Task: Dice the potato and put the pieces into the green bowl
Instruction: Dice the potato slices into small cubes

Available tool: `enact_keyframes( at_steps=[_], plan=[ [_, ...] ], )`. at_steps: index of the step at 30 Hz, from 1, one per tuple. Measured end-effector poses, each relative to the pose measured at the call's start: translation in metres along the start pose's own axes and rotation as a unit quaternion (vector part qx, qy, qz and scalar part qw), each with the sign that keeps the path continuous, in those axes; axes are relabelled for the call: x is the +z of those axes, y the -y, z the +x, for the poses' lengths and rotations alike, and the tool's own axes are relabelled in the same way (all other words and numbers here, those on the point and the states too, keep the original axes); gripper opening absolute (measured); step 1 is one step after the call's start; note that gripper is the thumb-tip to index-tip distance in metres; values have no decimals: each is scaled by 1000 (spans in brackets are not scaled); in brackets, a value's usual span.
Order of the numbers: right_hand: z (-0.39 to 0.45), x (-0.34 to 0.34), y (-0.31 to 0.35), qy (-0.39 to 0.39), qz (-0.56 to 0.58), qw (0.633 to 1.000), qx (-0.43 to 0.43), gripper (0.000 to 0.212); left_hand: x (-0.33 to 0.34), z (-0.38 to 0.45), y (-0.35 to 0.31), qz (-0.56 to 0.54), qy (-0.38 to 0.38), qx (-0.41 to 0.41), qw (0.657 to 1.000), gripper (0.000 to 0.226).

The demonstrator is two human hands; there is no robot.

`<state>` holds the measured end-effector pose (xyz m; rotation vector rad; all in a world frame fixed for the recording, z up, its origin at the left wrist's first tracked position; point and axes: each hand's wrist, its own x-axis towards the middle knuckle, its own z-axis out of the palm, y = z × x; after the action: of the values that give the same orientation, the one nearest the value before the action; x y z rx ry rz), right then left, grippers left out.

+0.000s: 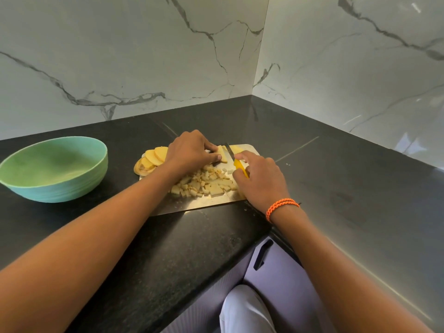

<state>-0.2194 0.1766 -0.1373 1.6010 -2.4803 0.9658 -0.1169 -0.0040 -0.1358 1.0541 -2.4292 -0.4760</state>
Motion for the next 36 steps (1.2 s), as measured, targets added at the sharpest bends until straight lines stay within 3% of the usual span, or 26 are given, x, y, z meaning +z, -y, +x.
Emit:
enact_keyframes(
  at_steps=[12,29,36],
  plan=[
    [30,18,3,18,-51,998,-22,41,3,3,0,25,-5,6,1000,37],
    [-27,-17,-8,34,-82,996,-13,43,2,-6,-8,24,-5,-1,1000,40],
    [-14,-10,-11,-1,-4,1000,-6,42,2,-4,-7,4,-33,3,999,37]
  ],
)
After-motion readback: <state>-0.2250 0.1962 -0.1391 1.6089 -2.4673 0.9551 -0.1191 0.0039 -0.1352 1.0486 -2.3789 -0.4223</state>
